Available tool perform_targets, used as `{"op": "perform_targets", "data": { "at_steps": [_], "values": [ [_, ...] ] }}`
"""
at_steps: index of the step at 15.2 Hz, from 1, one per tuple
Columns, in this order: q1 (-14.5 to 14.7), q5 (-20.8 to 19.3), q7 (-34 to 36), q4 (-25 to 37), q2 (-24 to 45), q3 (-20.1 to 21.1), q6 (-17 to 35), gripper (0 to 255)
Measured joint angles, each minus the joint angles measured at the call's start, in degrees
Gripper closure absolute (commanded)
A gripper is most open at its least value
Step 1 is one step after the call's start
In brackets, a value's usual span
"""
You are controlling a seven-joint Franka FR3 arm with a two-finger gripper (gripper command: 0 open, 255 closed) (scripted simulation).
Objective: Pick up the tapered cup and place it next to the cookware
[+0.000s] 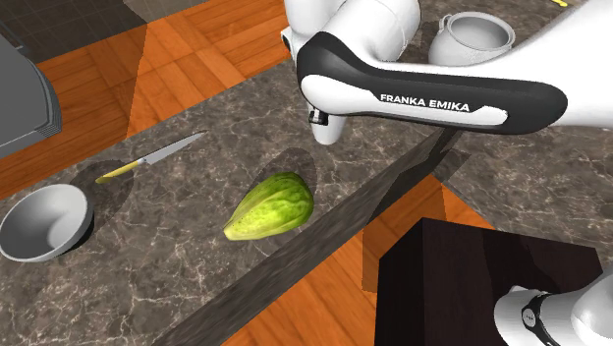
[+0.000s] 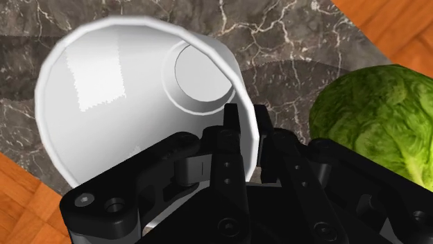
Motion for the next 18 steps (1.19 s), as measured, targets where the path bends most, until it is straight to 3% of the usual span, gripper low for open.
{"op": "perform_targets", "data": {
  "at_steps": [18],
  "values": [
    [-0.6,0.7,-2.0,17.6,2.3,-0.1,-15.1,255]
  ]
}}
